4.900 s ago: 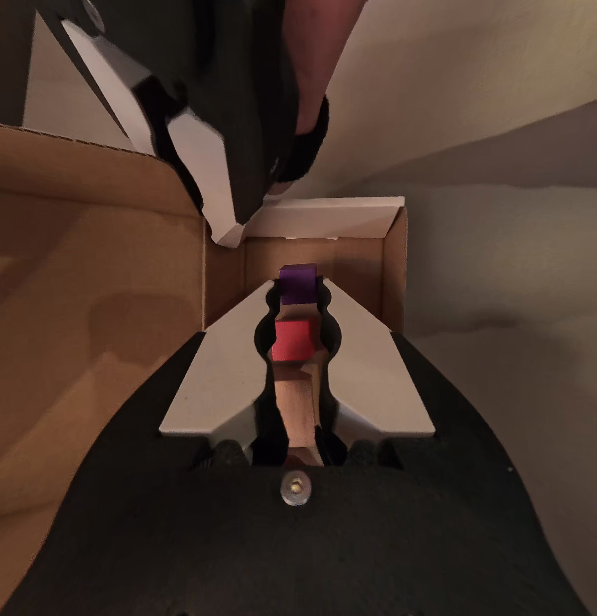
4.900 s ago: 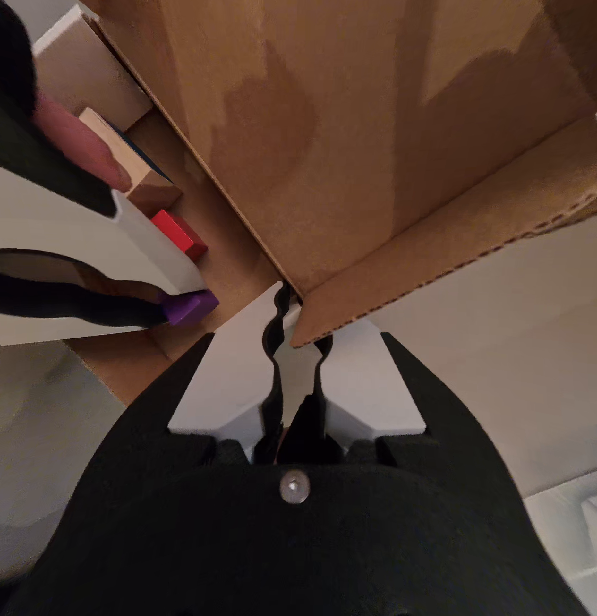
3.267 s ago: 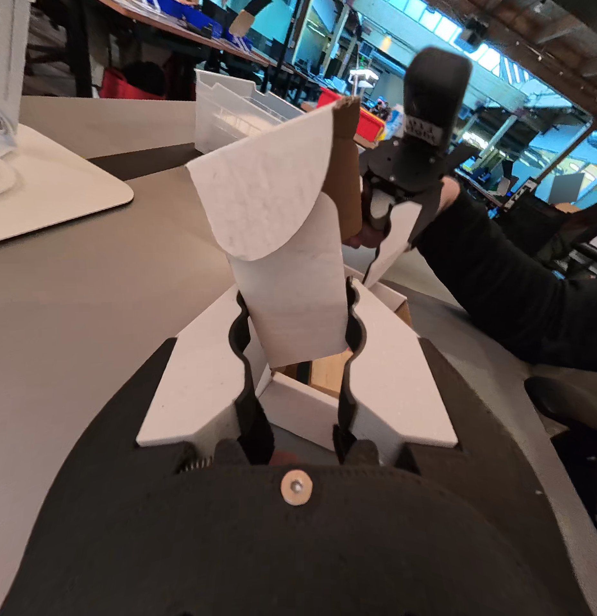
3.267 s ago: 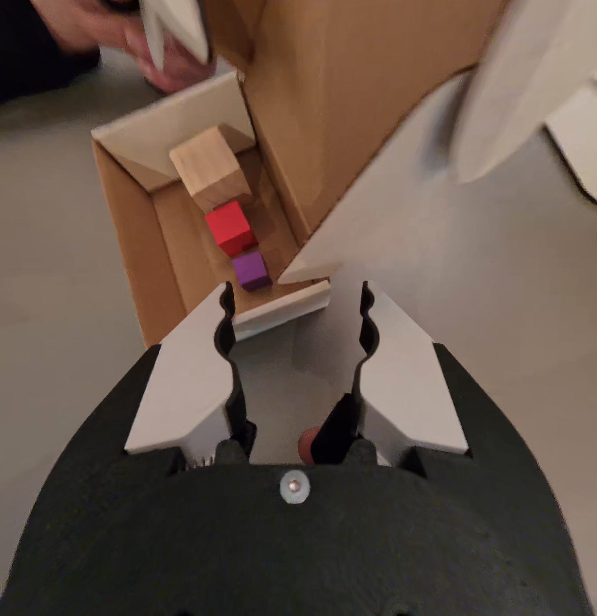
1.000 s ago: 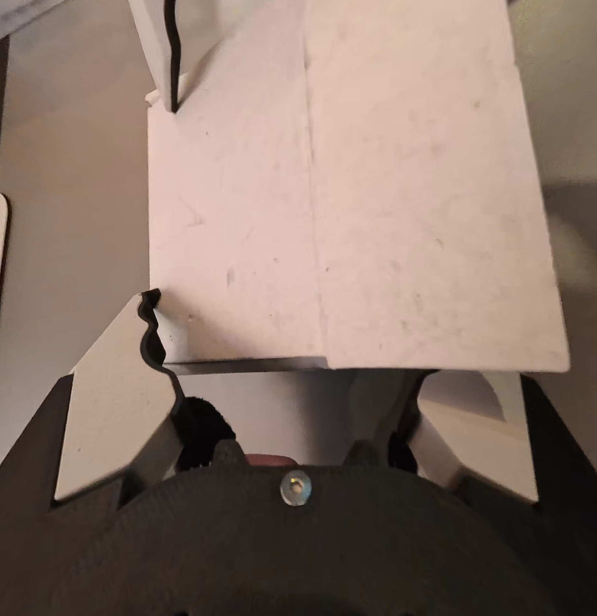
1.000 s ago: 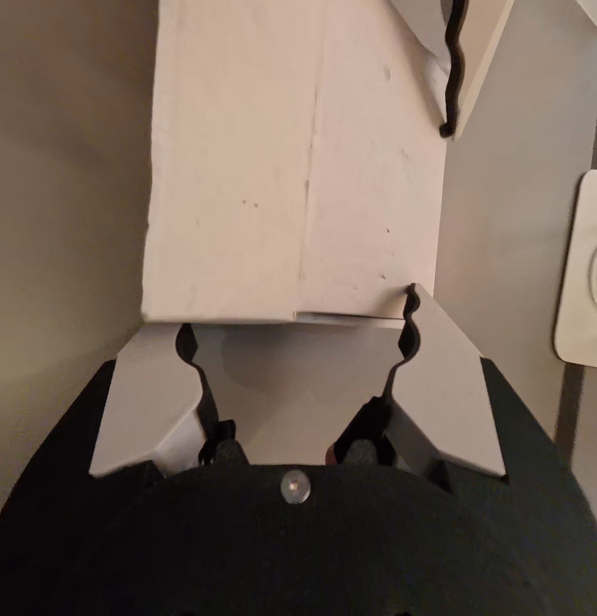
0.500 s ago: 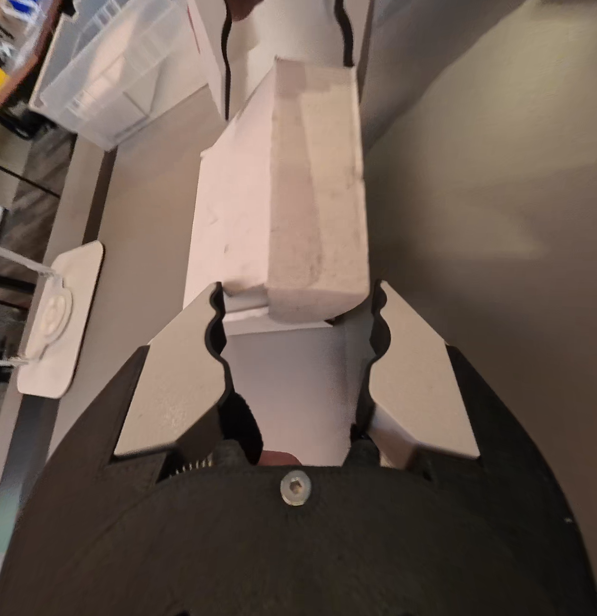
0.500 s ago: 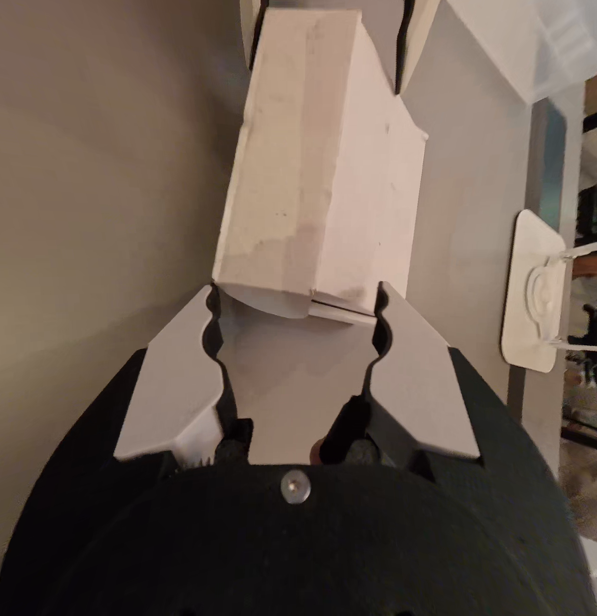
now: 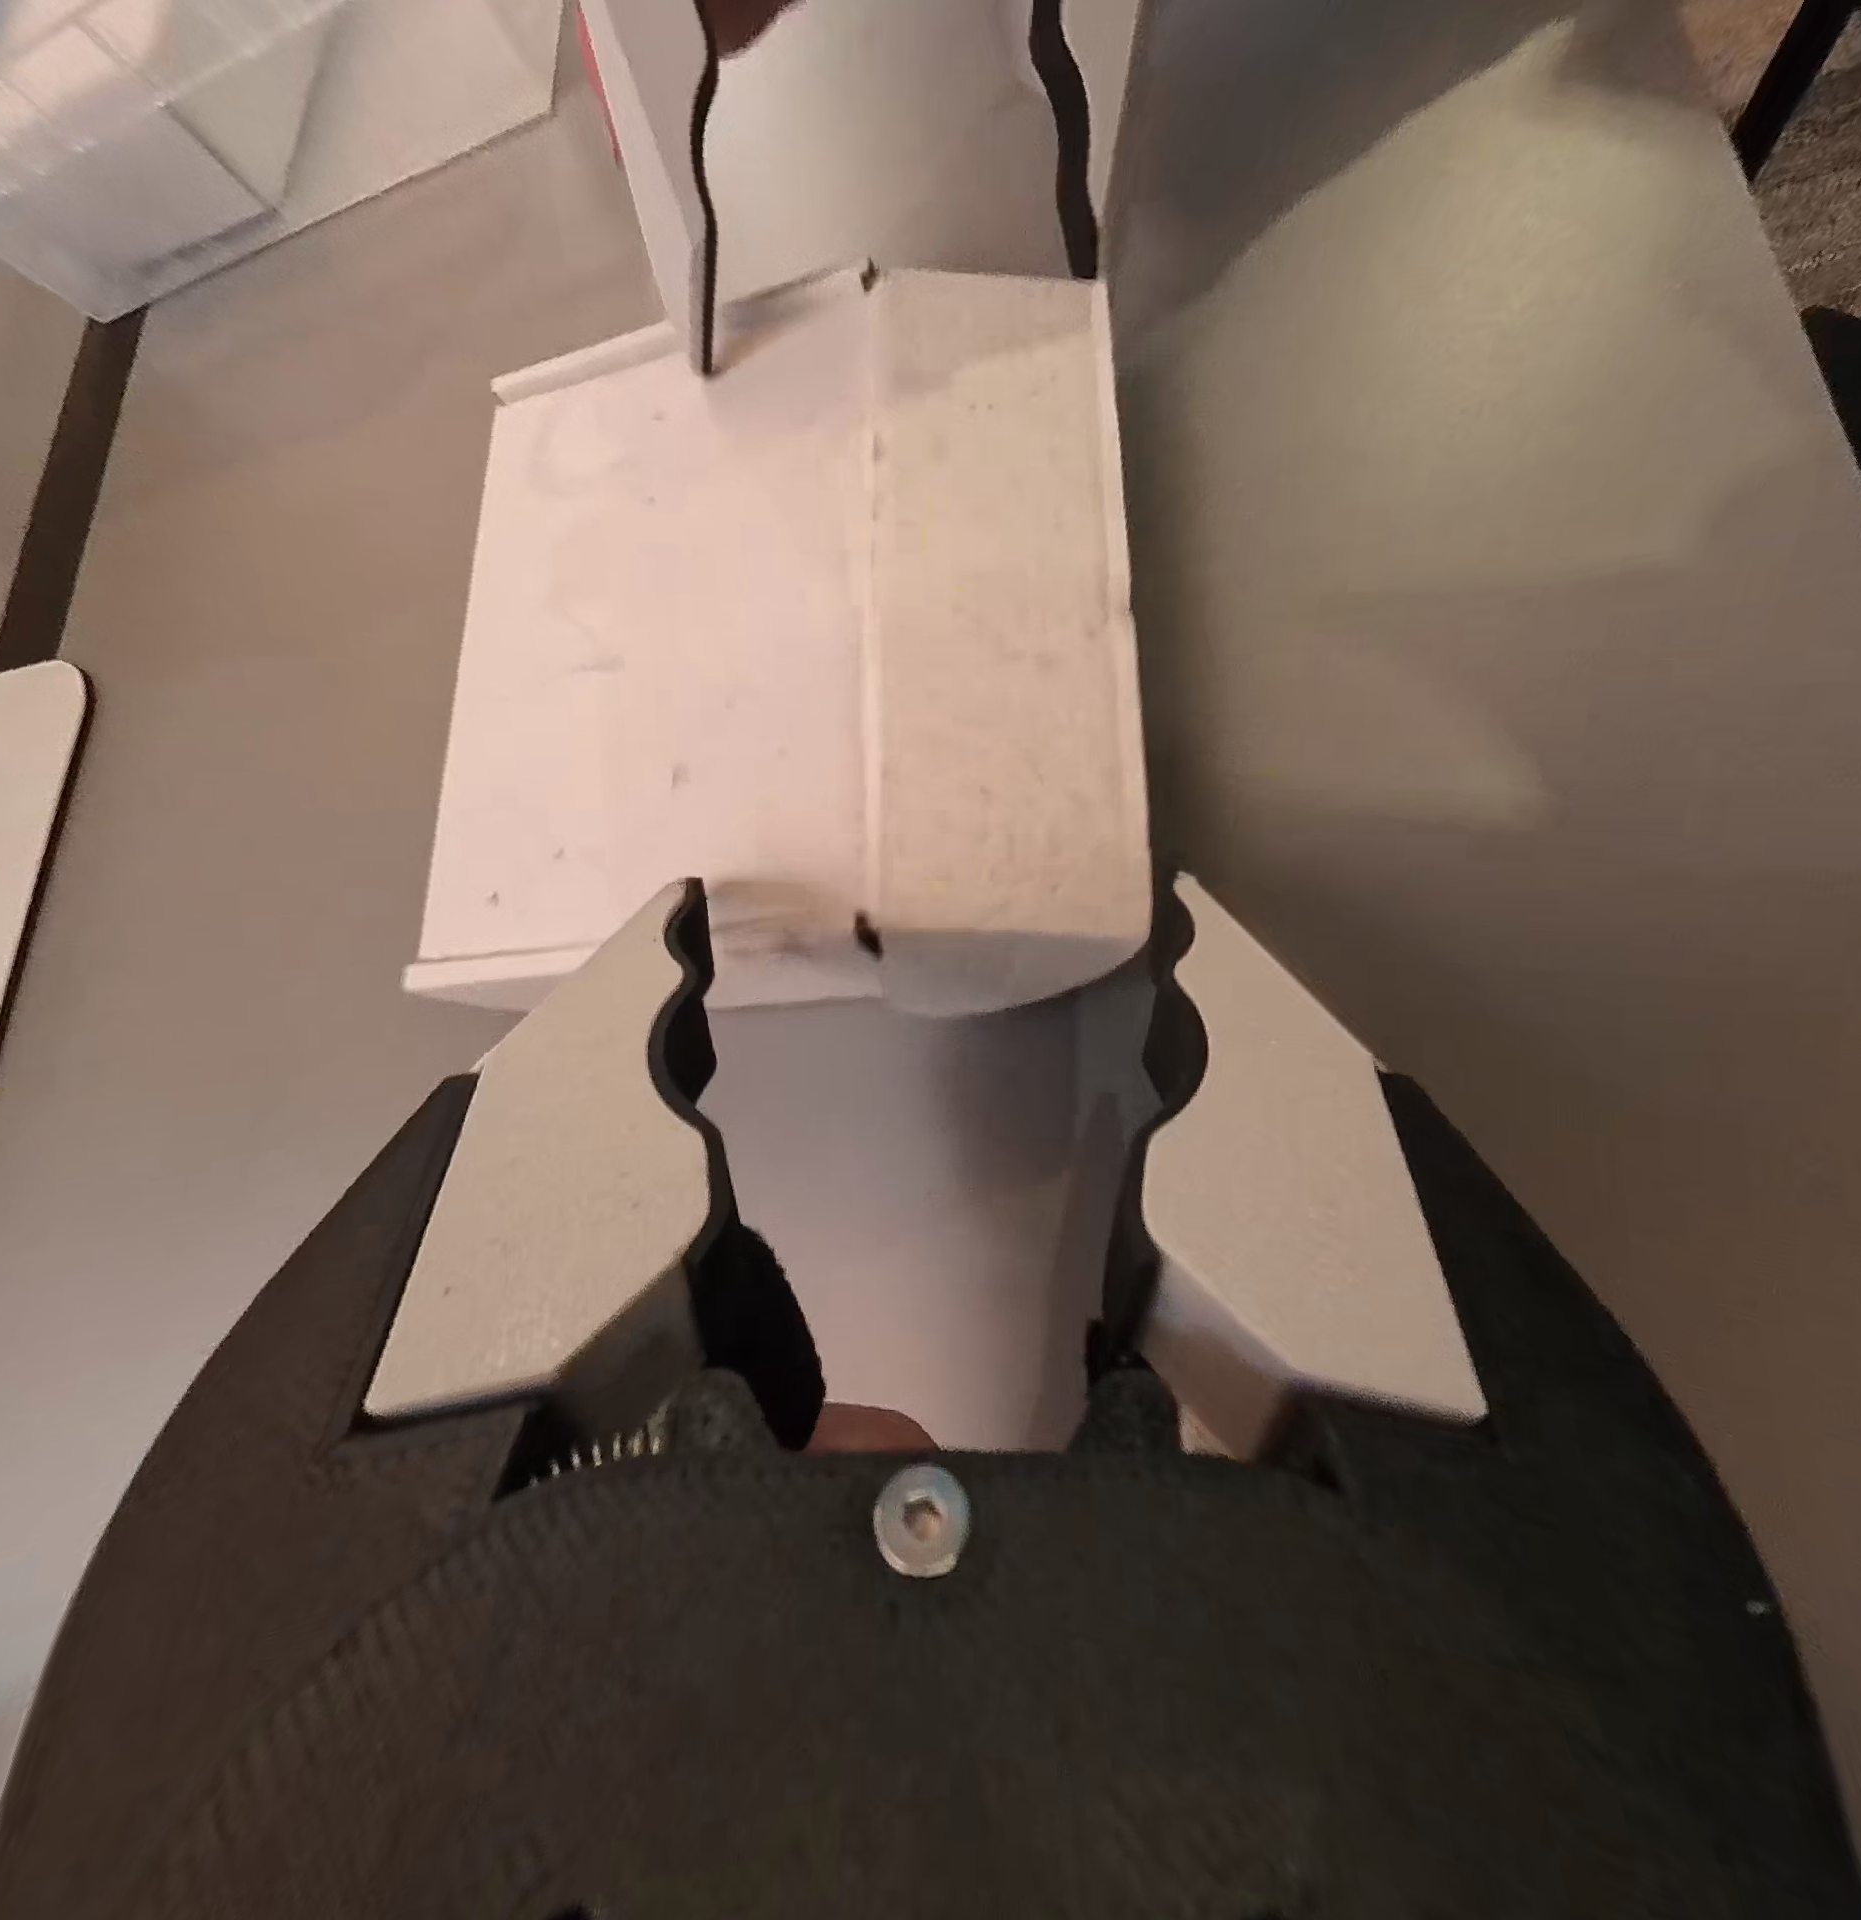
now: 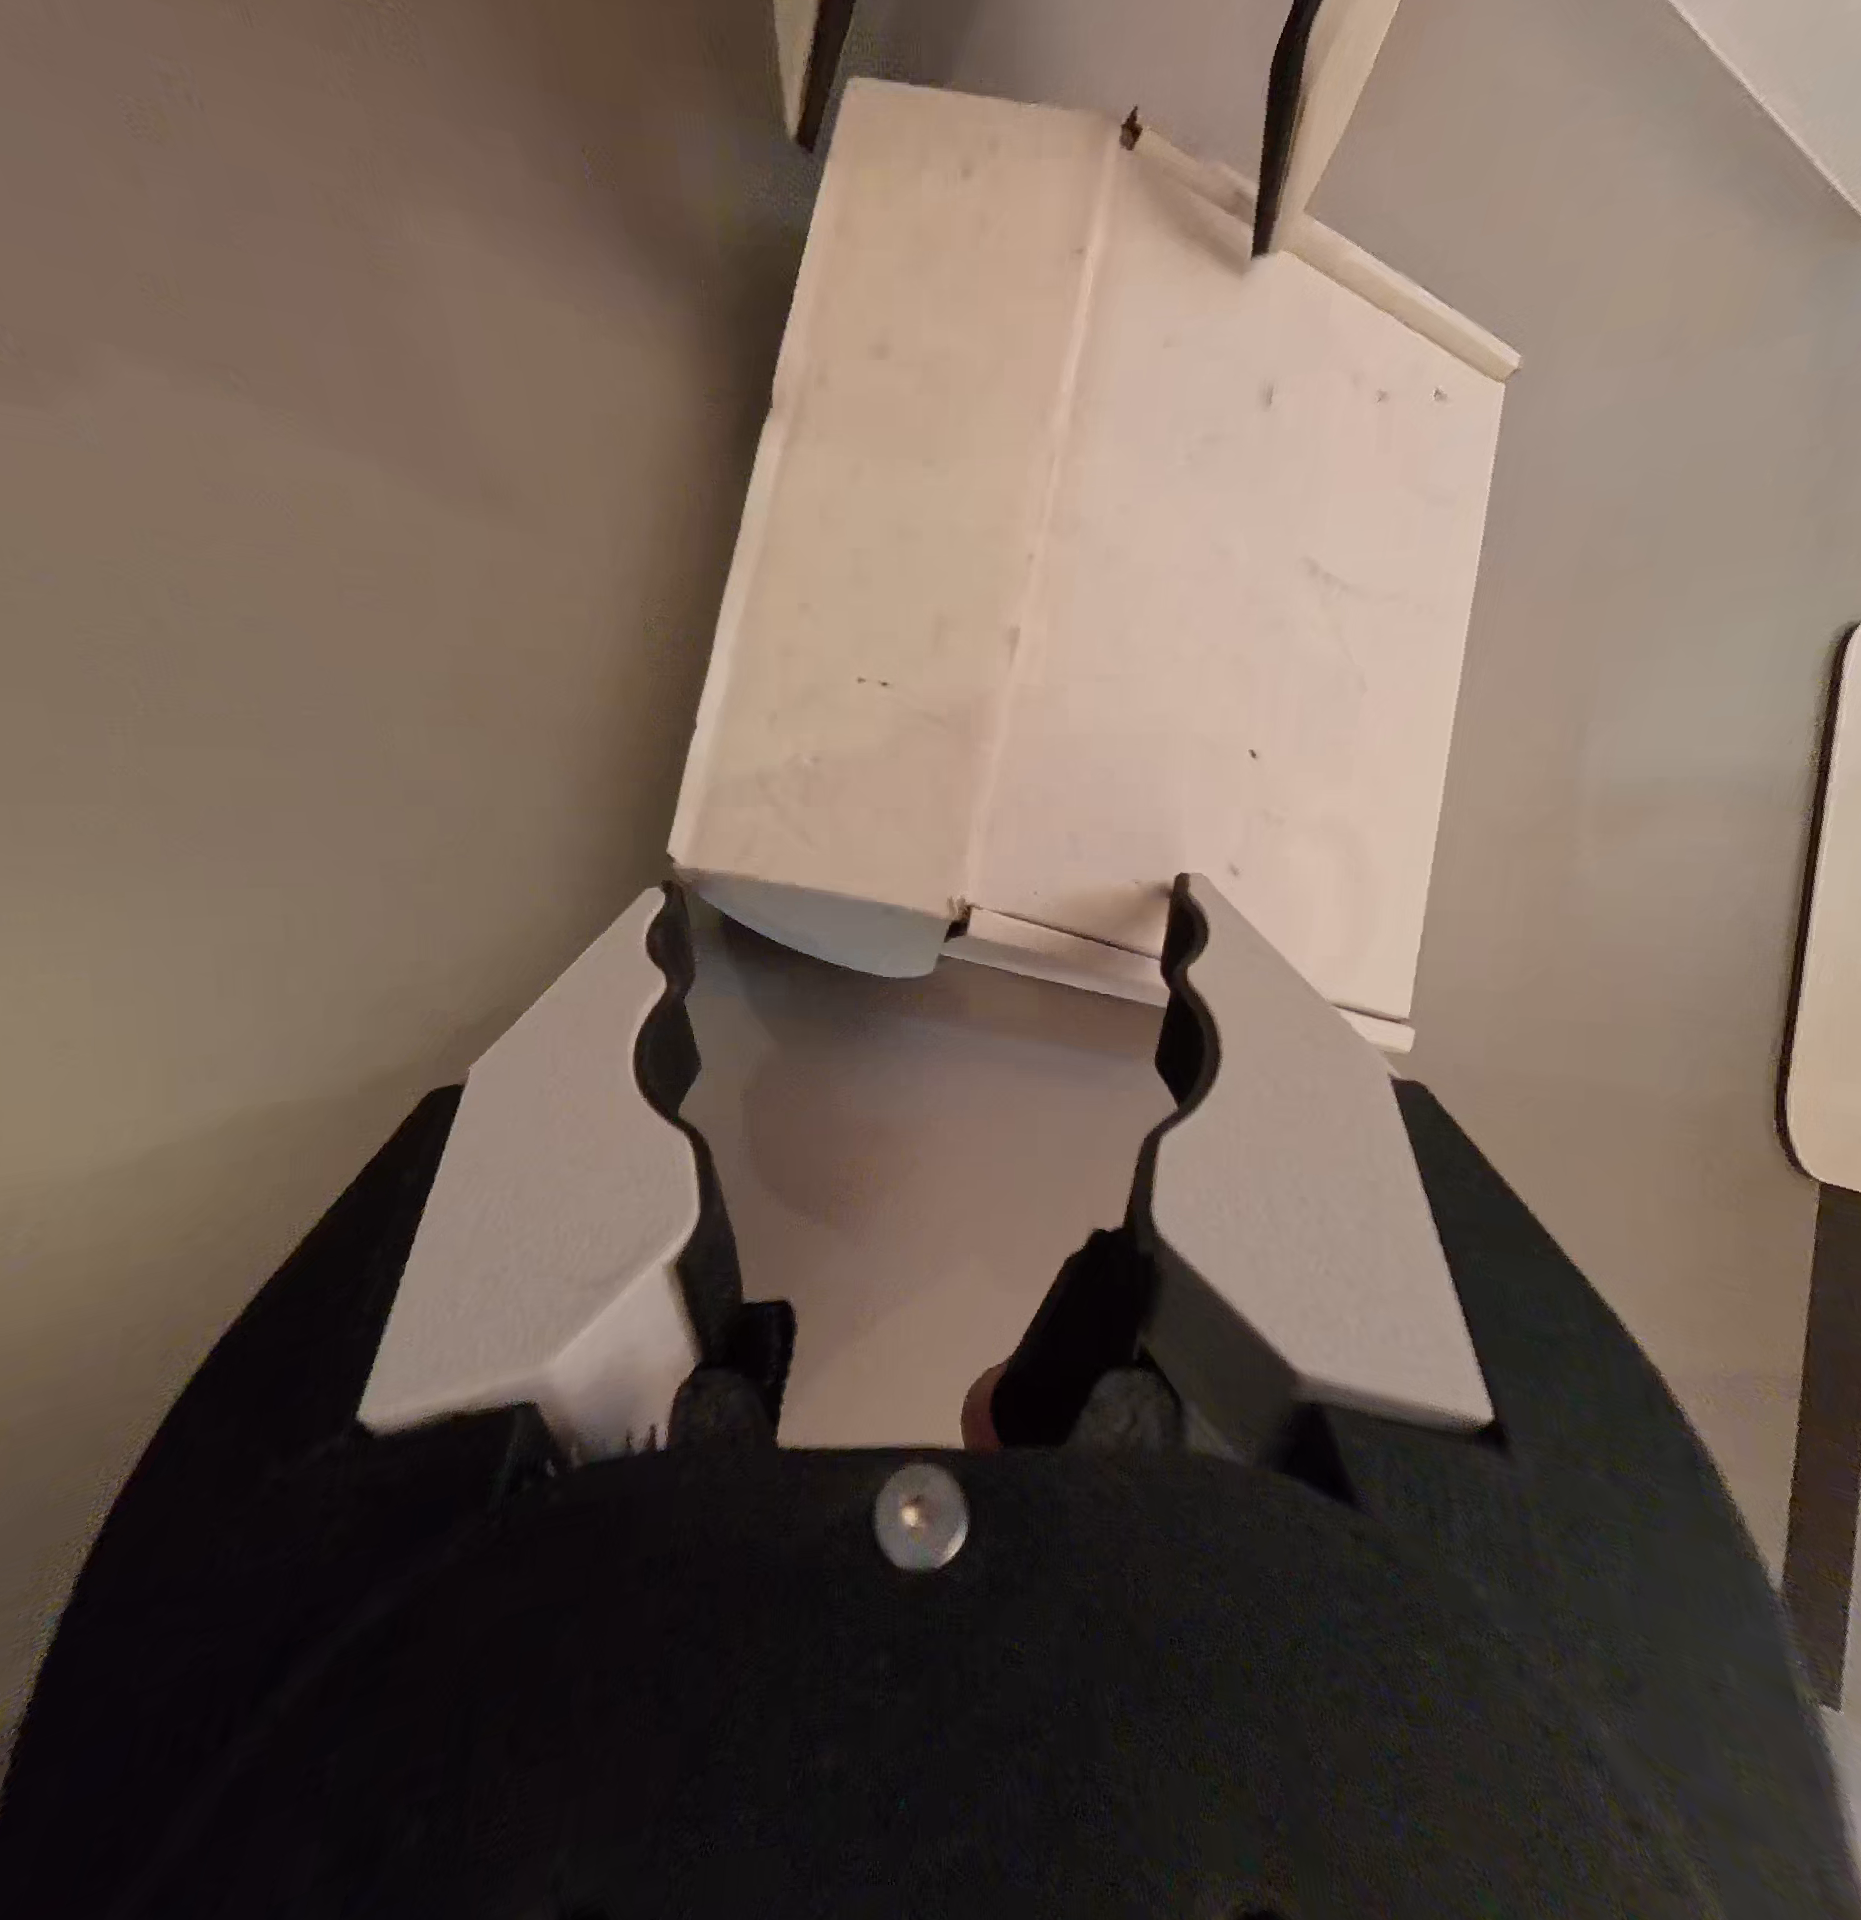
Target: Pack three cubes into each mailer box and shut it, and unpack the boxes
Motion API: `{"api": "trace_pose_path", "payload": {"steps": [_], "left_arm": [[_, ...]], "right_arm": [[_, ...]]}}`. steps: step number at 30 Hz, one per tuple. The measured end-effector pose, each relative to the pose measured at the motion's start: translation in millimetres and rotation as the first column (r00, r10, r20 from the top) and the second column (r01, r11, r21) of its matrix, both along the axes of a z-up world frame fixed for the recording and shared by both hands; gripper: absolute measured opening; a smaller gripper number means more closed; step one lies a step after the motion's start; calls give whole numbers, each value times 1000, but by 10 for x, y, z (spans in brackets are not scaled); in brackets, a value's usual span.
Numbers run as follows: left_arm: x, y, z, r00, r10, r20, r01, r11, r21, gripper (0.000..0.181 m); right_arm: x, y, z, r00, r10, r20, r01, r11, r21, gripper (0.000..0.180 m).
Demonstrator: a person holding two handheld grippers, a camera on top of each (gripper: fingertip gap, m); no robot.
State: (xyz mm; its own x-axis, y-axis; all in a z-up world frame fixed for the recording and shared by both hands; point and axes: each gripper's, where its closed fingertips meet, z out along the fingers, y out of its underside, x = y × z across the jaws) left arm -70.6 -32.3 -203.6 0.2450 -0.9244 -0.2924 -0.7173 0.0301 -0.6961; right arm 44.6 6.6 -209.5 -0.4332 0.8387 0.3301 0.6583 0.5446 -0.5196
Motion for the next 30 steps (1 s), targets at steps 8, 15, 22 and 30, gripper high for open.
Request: {"api": "trace_pose_path", "payload": {"steps": [8, 15, 22, 30], "left_arm": [[-268, 108, 44, 974, -95, -204, 110, 992, 64, 64], [-296, 288, 99, 938, -132, -321, 189, 970, 155, 68], [-184, 298, -74, 934, -160, -320, 215, 966, 145, 71], [-139, 257, -27, 962, -177, -207, 180, 984, -6, 72]], "right_arm": [[34, 166, 17, 990, 74, 117, -89, 988, 124, 74], [-13, 230, 17, 991, 63, 116, -82, 983, 163, 66], [-60, 265, 9, 996, 42, 85, -58, 978, 199, 62], [-70, 233, 36, 998, 27, 50, -30, 998, 52, 66]]}}
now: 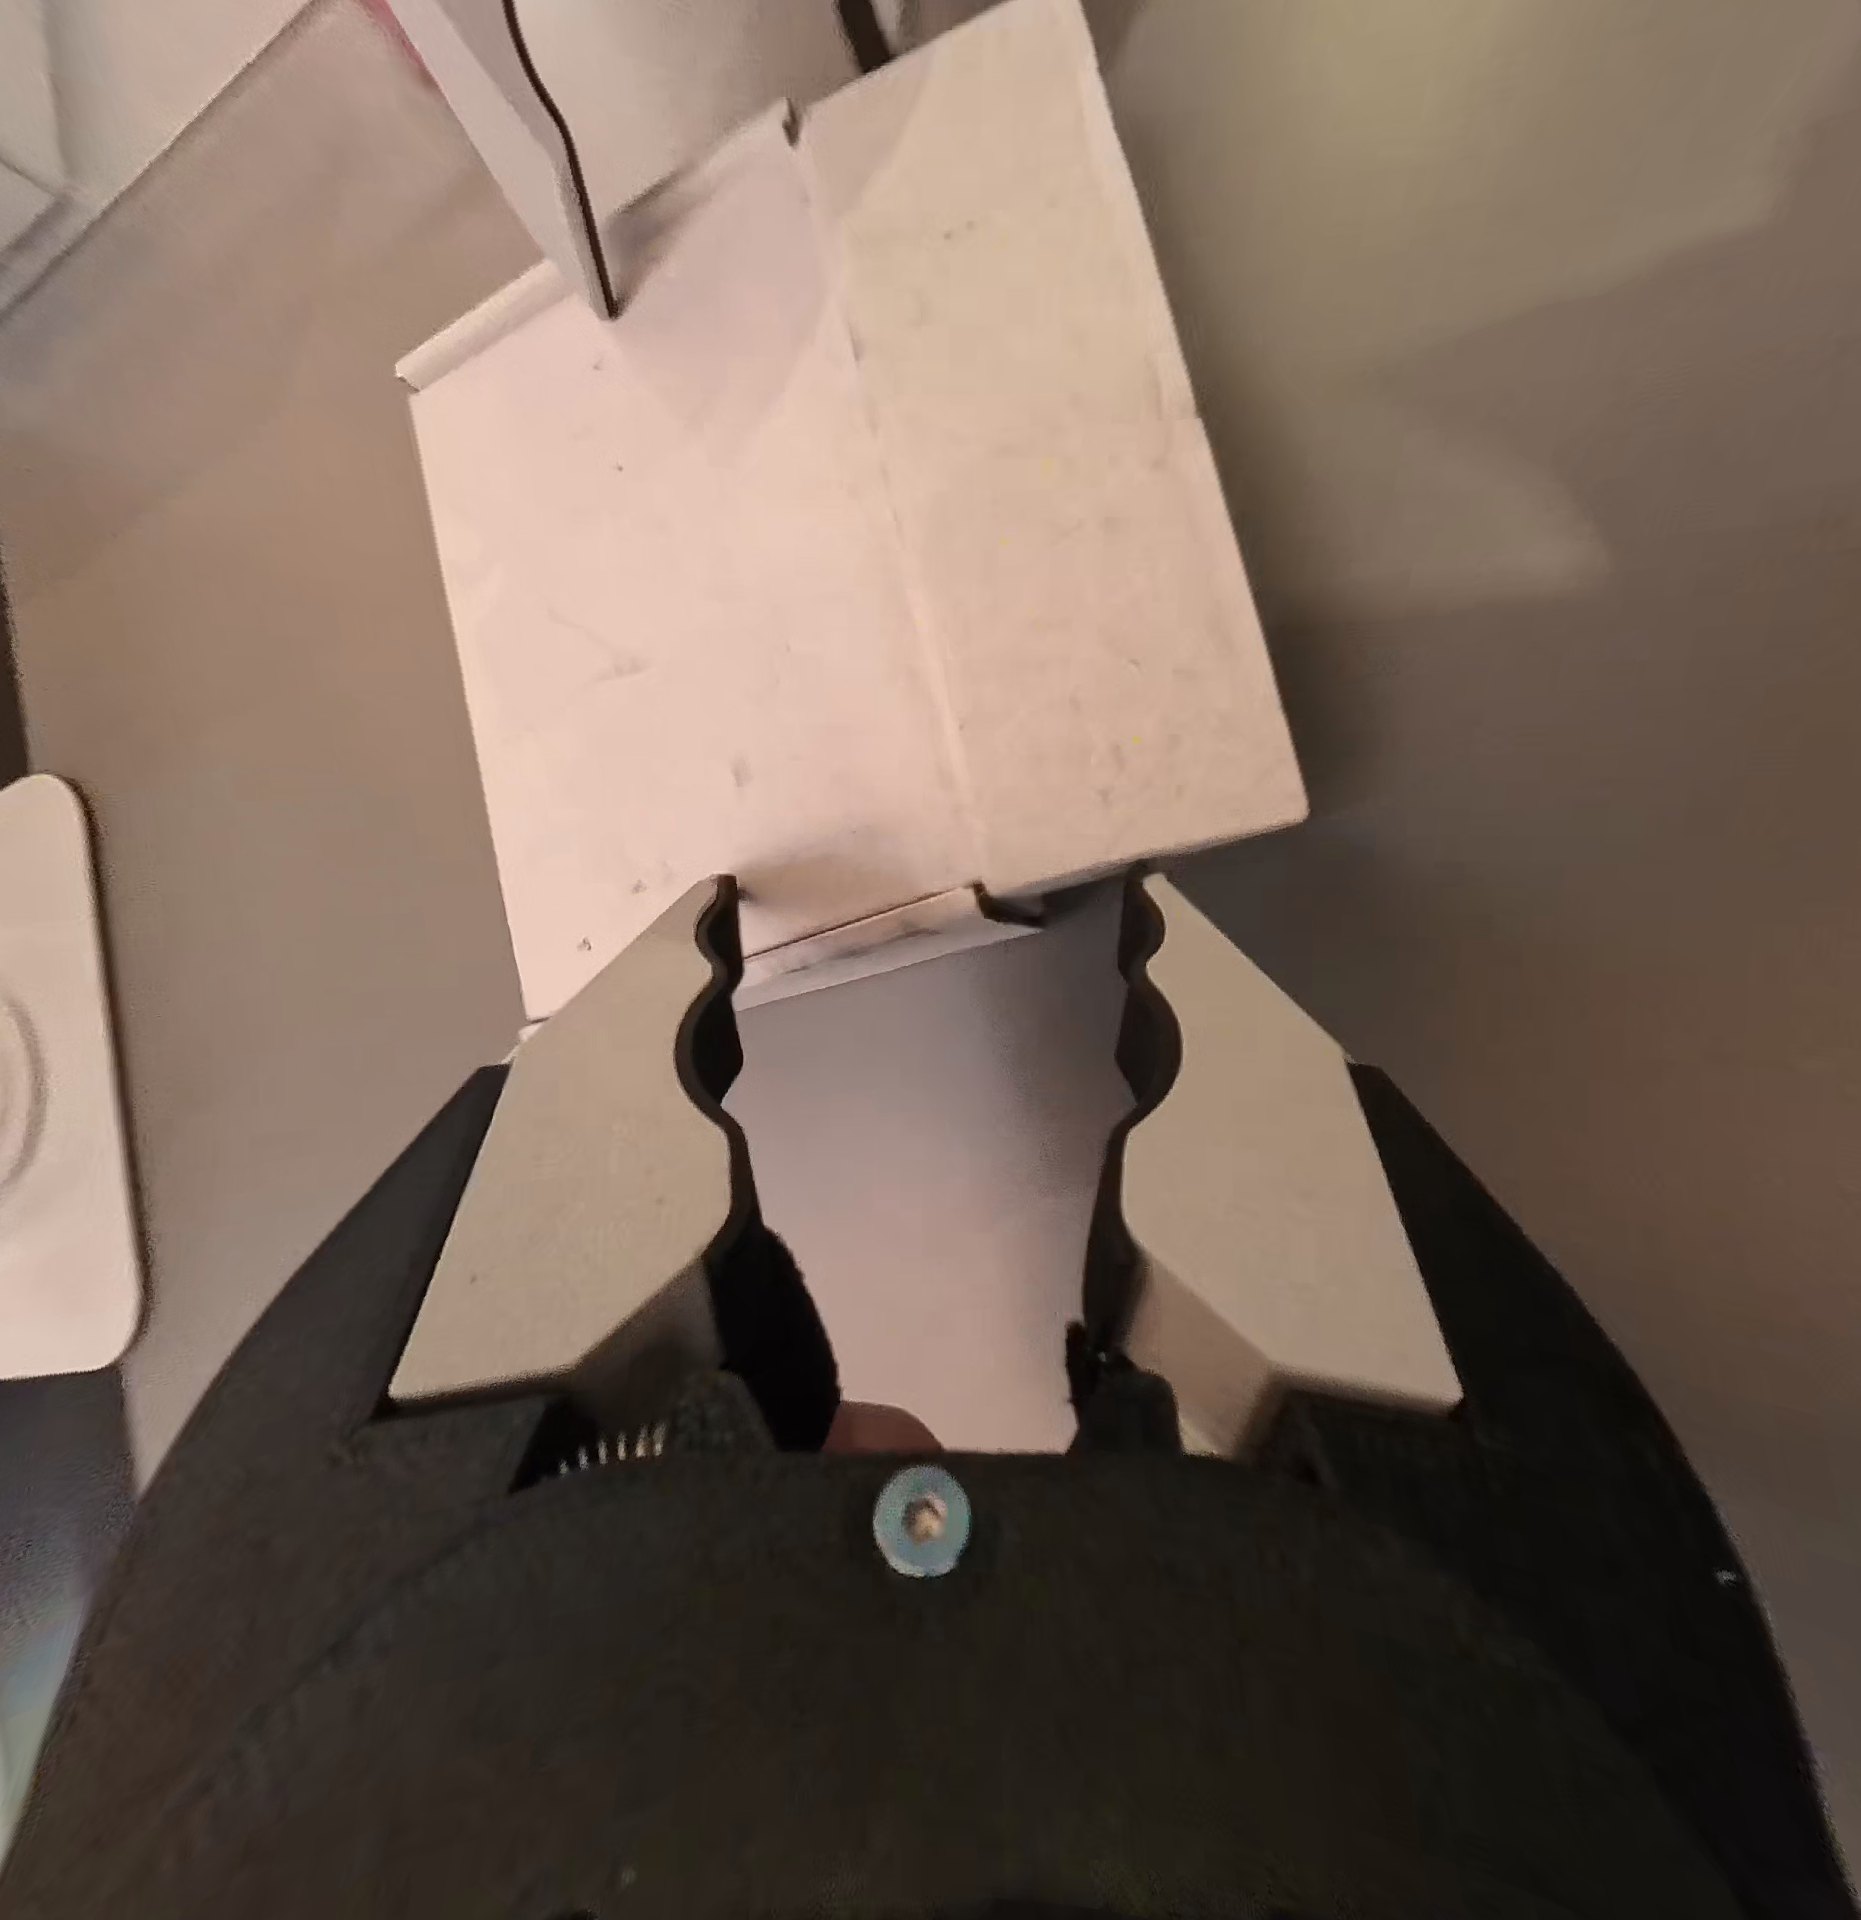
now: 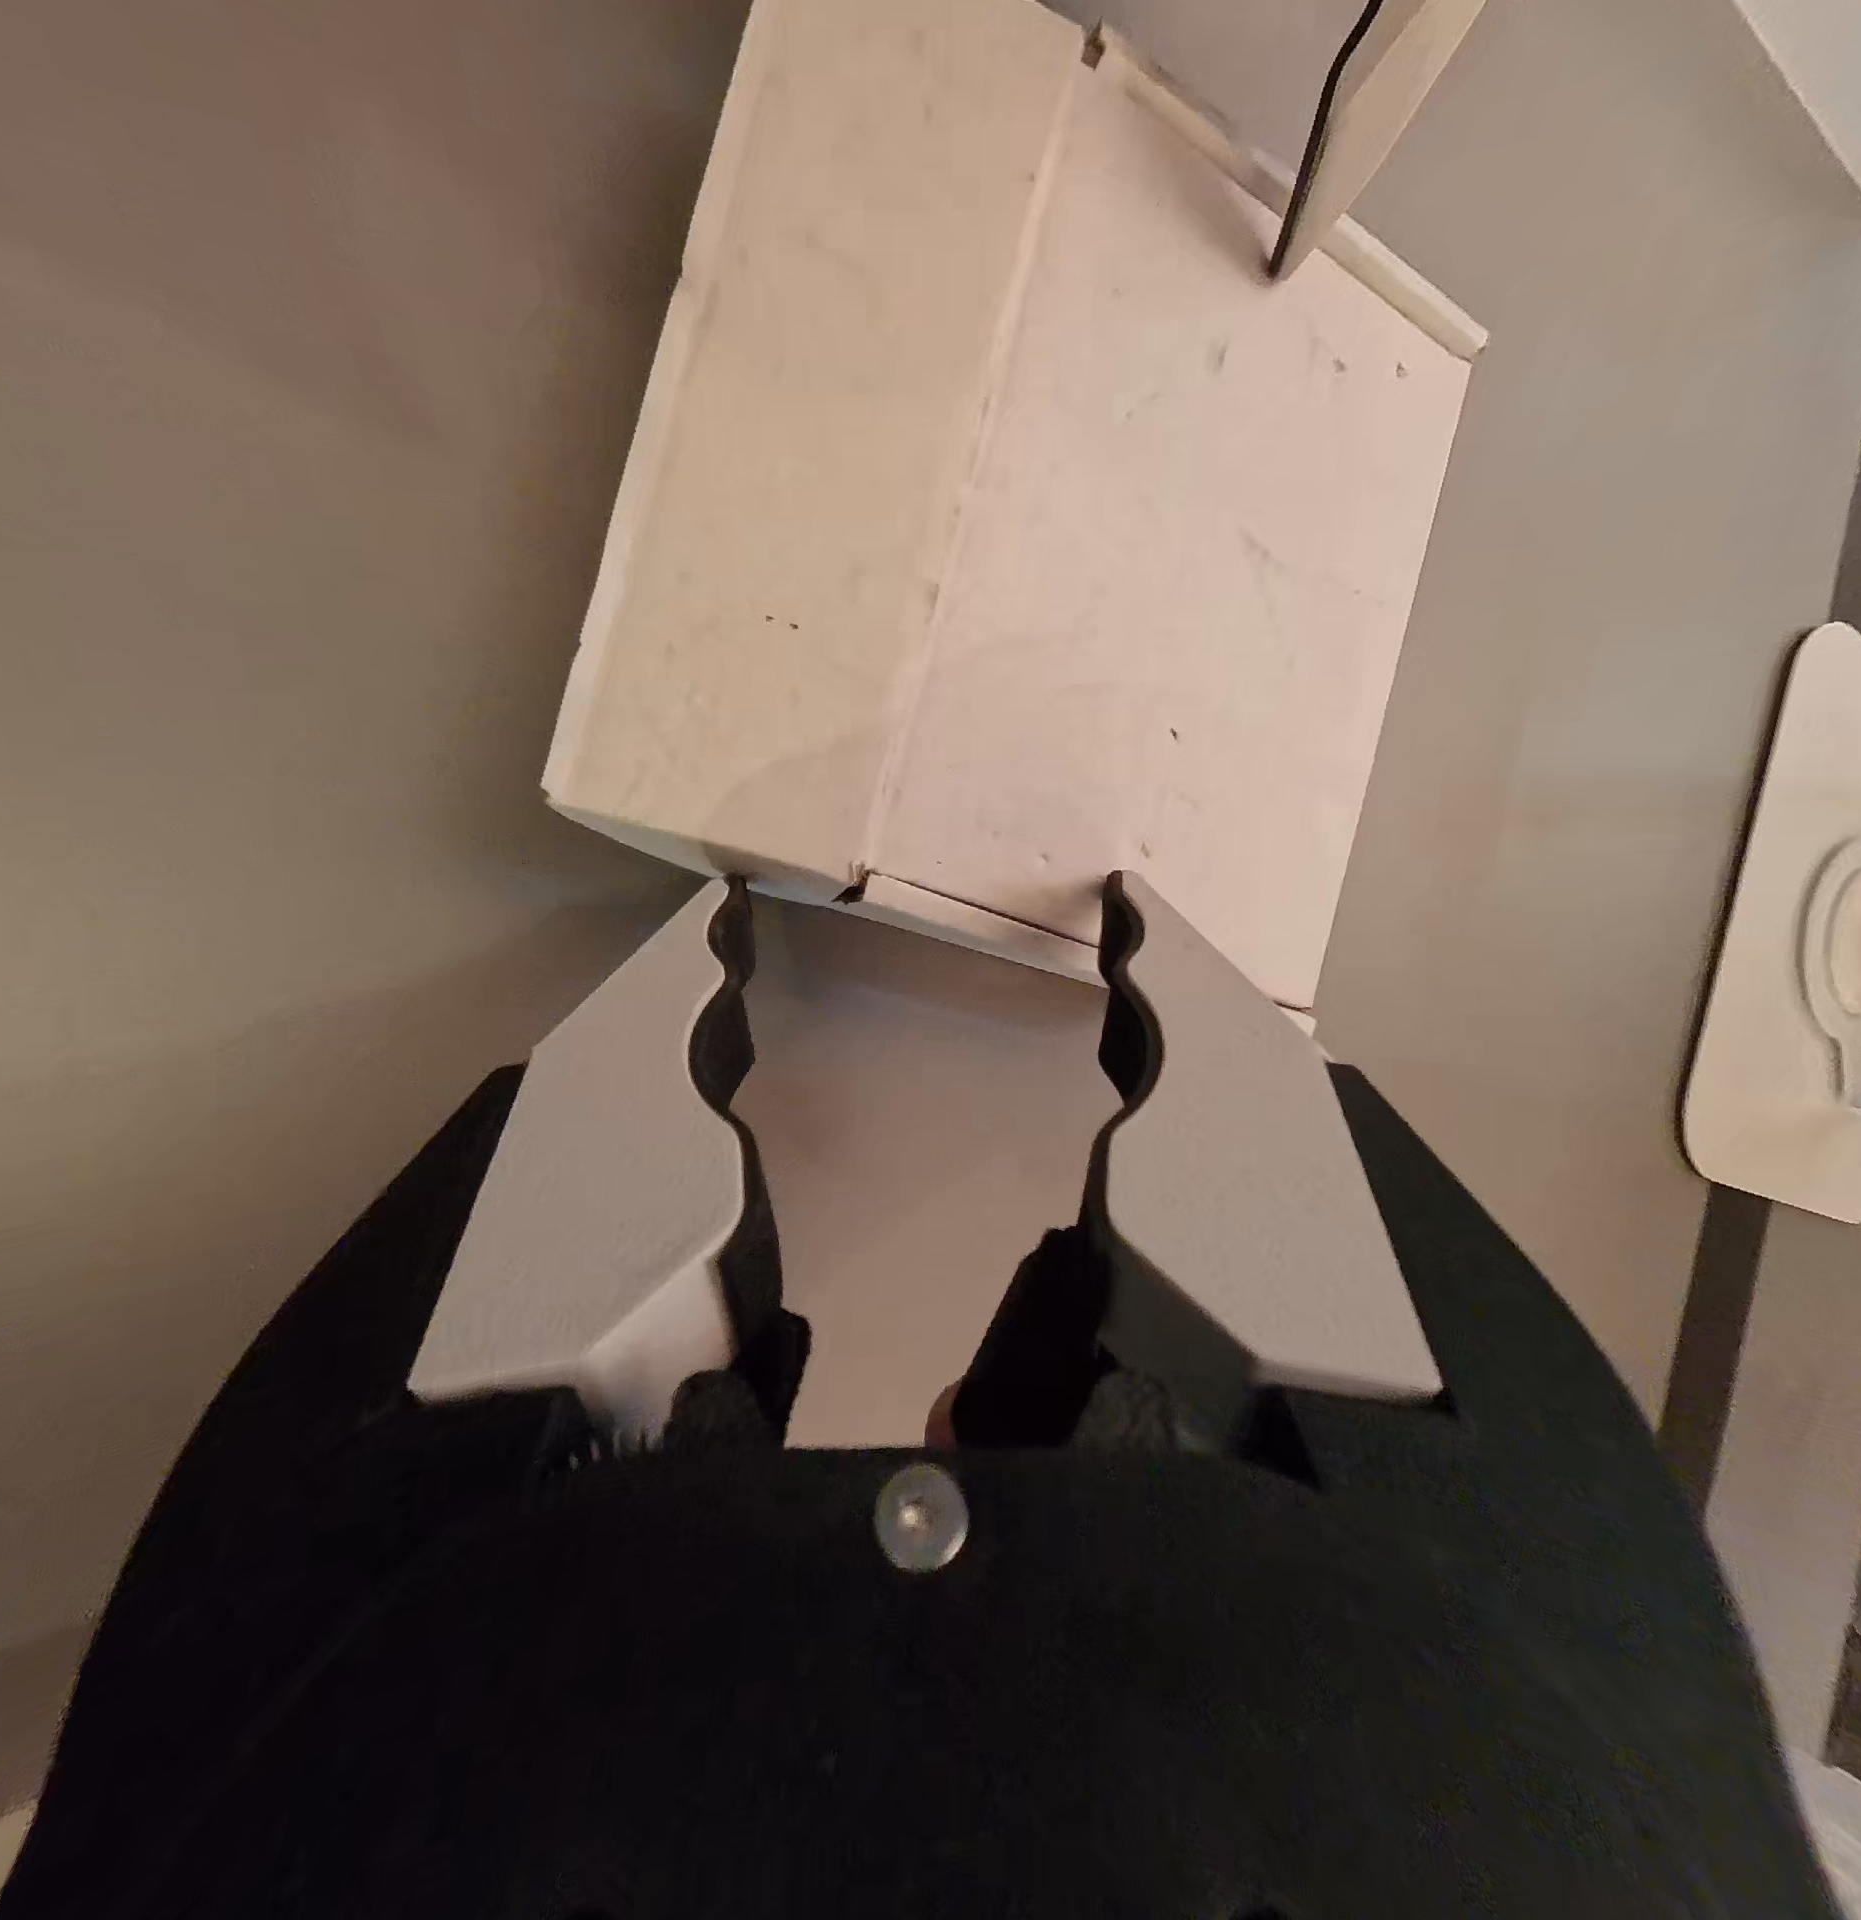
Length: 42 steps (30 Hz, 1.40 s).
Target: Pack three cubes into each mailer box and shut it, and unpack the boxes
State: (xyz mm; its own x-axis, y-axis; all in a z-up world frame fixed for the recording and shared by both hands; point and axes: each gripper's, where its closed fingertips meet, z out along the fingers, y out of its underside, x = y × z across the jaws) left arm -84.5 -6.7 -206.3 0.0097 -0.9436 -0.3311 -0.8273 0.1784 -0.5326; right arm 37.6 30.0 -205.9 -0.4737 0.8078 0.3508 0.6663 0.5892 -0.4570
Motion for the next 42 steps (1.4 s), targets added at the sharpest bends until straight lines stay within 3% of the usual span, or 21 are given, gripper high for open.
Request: {"api": "trace_pose_path", "payload": {"steps": [3, 9, 18, 27, 34, 42], "left_arm": [[-7, 13, 1, 1000, -15, 4, 15, 1000, -12, 72], [-8, 10, -23, 999, -6, -38, 8, 999, 53, 72], [6, 5, -36, 999, 17, 46, -22, 993, 115, 72], [-13, 22, -31, 1000, -27, -9, 28, 994, 107, 70], [-2, 85, -107, 997, -16, -81, 36, 968, 250, 76], [41, -39, 20, 992, 9, 125, 5, 993, -114, 82]], "right_arm": [[-5, 13, 10, 1000, 6, 6, -6, 1000, -9, 61], [-16, 51, -9, 1000, 18, 8, -19, 993, 114, 57], [-46, 74, -34, 996, -2, -90, 22, 976, 217, 55], [-52, 76, -40, 998, 35, -50, -20, 965, 263, 55], [-61, 70, -59, 997, 22, -75, 3, 948, 319, 56], [-12, 0, -51, 999, 45, 2, -45, 994, 97, 69]]}}
